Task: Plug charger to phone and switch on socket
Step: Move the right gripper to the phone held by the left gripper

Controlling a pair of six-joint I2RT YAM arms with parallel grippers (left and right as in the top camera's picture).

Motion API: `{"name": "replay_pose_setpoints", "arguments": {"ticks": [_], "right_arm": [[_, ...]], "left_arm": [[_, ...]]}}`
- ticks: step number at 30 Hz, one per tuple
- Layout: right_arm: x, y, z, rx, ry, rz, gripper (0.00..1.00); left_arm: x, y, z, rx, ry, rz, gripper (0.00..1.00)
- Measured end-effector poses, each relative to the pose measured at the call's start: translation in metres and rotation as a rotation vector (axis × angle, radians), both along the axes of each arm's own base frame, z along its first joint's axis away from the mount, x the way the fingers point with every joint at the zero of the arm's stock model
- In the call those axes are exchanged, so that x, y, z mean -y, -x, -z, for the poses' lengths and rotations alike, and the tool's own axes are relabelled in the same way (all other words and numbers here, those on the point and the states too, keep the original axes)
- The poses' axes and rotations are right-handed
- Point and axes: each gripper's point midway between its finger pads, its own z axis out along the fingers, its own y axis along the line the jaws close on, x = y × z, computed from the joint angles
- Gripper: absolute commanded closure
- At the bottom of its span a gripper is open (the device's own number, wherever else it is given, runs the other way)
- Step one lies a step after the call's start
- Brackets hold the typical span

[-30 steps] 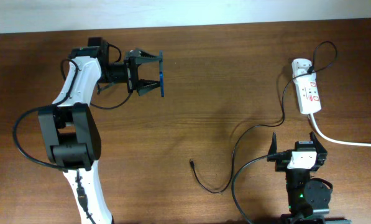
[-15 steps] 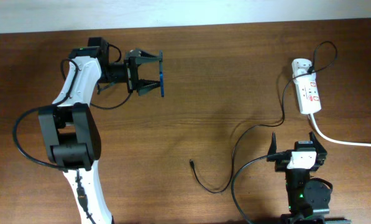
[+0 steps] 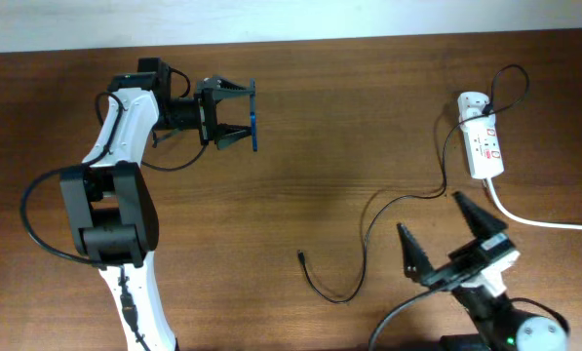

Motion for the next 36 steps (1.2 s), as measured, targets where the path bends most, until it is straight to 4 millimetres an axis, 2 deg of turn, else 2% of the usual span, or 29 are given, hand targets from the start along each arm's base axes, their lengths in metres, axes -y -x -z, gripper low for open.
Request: {"name": "replay_pose_setpoints", "arguments": {"ticks": [2,3,5,7,8,9,13,15,17,18,19,20,23,25,27,29,30,34,36], "right_arm": [[0.017,-0.007,-0.004,-0.226,0.007,0.111,0.02],[0.026,-0.014,0.001,-0.373,0.018,0.165,0.02],[0.025,-0.032,-0.005,-0.523,0.031,0.157,0.02],[-0.001,-0.038,0.001,-0.607,0.012,-0.008,0.02],[-0.029,-0.036,0.007,-0.668,-0.018,-0.194,0.02],[-0.044,-0.039,0.011,-0.733,-0.079,-0.309,0.02],[-0.056,-0.057,0.035,-0.929,-0.19,-0.342,0.02],[-0.083,-0.064,0.027,-1.044,-0.135,-0.337,0.02],[-0.106,-0.072,0.033,-1.216,0.056,-0.201,0.02],[-0.109,-0.073,0.035,-1.255,0.101,-0.152,0.02],[-0.114,-0.084,0.033,-1.277,0.173,-0.054,0.02],[-0.129,-0.106,0.024,-1.231,0.207,0.004,0.02],[-0.175,-0.142,0.01,-1.1,0.188,-0.019,0.02],[-0.2,-0.149,0.018,-1.074,0.196,-0.05,0.02],[-0.227,-0.164,0.034,-1.061,0.184,-0.062,0.03],[-0.235,-0.174,0.041,-1.049,0.158,-0.026,0.18],[-0.239,-0.174,0.043,-1.038,0.16,-0.007,0.2],[-0.254,-0.172,0.051,-0.973,0.193,0.099,0.24],[-0.253,-0.178,0.059,-0.96,0.196,0.157,0.25]], "left_arm": [[0.0,0.0,0.0,0.0,0.0,0.0,0.25],[0.0,0.0,-0.001,-0.003,0.0,0.0,0.25],[0.0,0.0,-0.001,-0.021,0.0,-0.001,0.25],[0.0,0.0,-0.001,-0.027,0.0,-0.002,0.25],[0.0,0.0,-0.001,-0.03,0.001,-0.002,0.24],[0.0,0.0,-0.001,-0.033,0.001,-0.002,0.24],[0.0,0.0,-0.001,-0.036,0.0,-0.002,0.25],[0.0,0.0,-0.001,-0.037,0.001,-0.002,0.24],[0.0,-0.001,-0.001,-0.036,0.001,-0.003,0.25],[0.0,-0.001,-0.001,-0.04,0.001,-0.003,0.25],[0.0,-0.001,-0.001,-0.039,0.002,-0.003,0.25],[0.0,-0.001,-0.001,-0.038,0.001,-0.003,0.25],[0.0,-0.001,-0.001,-0.036,0.001,-0.003,0.25],[0.0,-0.001,-0.001,-0.037,0.001,-0.003,0.24],[0.0,-0.001,-0.001,-0.039,0.001,-0.003,0.23],[0.0,-0.001,-0.001,-0.054,0.001,-0.004,0.23],[0.0,-0.001,-0.001,-0.062,0.002,-0.004,0.23],[0.0,-0.001,-0.001,-0.099,0.002,-0.006,0.23],[0.0,-0.001,-0.001,-0.107,0.002,-0.007,0.23]]}}
